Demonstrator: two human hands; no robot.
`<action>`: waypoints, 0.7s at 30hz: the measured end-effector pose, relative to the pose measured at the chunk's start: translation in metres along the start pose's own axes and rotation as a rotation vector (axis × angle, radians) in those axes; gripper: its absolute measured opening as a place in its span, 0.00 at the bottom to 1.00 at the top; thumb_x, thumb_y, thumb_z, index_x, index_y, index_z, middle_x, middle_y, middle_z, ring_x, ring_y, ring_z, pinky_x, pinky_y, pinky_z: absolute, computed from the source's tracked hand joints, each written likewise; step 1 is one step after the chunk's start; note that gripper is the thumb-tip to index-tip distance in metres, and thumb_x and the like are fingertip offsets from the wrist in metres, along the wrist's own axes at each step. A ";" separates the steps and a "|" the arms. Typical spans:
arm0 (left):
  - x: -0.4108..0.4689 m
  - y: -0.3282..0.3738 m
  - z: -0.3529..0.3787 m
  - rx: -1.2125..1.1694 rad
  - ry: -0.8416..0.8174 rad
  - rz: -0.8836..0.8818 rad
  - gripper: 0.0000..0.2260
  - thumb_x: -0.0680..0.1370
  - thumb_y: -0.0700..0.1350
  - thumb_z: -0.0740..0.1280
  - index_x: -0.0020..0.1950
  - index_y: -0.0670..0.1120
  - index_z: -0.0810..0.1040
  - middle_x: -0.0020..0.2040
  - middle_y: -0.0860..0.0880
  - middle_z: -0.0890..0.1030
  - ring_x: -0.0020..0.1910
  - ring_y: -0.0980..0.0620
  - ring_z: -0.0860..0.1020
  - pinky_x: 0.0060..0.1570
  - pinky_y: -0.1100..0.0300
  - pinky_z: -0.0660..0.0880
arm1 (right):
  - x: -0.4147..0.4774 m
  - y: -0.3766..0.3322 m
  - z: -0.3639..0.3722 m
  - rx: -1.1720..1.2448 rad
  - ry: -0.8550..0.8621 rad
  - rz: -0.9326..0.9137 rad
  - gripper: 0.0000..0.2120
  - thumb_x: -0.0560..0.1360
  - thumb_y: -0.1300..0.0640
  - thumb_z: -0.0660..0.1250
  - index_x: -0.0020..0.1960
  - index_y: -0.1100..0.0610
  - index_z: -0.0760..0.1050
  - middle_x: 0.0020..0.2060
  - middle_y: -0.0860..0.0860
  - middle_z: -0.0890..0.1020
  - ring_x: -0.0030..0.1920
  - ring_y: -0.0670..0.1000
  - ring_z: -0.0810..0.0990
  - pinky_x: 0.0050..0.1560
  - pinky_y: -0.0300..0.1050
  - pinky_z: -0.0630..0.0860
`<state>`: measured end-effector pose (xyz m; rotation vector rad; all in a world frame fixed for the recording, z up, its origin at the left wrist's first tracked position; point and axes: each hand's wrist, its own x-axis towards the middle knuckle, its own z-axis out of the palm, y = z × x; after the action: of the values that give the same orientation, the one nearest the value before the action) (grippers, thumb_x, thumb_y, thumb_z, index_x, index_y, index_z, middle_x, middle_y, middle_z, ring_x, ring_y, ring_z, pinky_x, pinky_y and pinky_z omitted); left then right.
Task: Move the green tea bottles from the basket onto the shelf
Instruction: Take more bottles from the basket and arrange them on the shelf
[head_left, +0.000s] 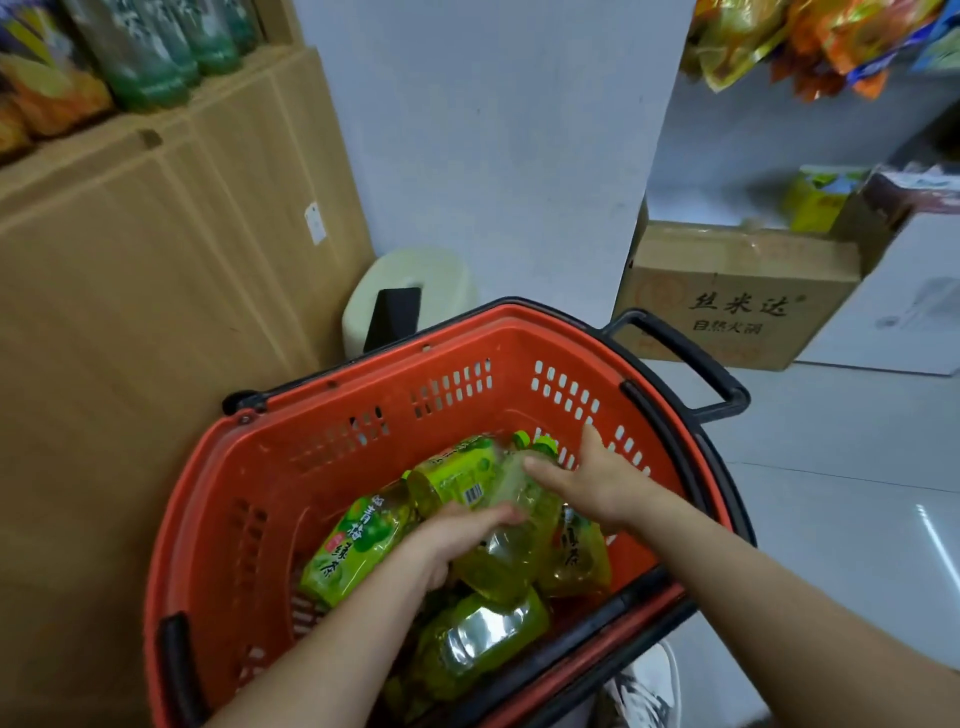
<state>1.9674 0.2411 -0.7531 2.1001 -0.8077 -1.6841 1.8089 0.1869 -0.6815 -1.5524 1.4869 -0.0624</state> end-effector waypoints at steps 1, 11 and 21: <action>-0.003 0.001 0.000 0.020 -0.017 0.042 0.45 0.64 0.62 0.74 0.74 0.46 0.60 0.74 0.44 0.62 0.71 0.44 0.63 0.69 0.45 0.61 | 0.003 -0.001 0.002 0.087 0.003 0.044 0.48 0.69 0.35 0.67 0.76 0.56 0.46 0.72 0.59 0.65 0.69 0.60 0.68 0.67 0.59 0.67; -0.019 0.015 -0.028 0.003 -0.199 0.354 0.37 0.62 0.55 0.77 0.68 0.56 0.67 0.70 0.48 0.63 0.68 0.47 0.66 0.65 0.47 0.66 | 0.009 0.007 0.007 0.383 0.326 0.070 0.57 0.52 0.50 0.82 0.70 0.38 0.50 0.60 0.54 0.76 0.56 0.59 0.78 0.55 0.61 0.77; 0.073 -0.003 -0.033 0.450 0.409 0.193 0.29 0.73 0.55 0.69 0.69 0.47 0.64 0.68 0.45 0.68 0.66 0.44 0.69 0.65 0.48 0.69 | 0.008 0.010 0.001 -0.067 0.265 -0.091 0.64 0.58 0.62 0.81 0.72 0.32 0.38 0.61 0.58 0.73 0.57 0.58 0.77 0.57 0.61 0.76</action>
<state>2.0098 0.1958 -0.8037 2.4392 -1.2860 -0.9863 1.8040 0.1830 -0.6922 -1.7172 1.6352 -0.2828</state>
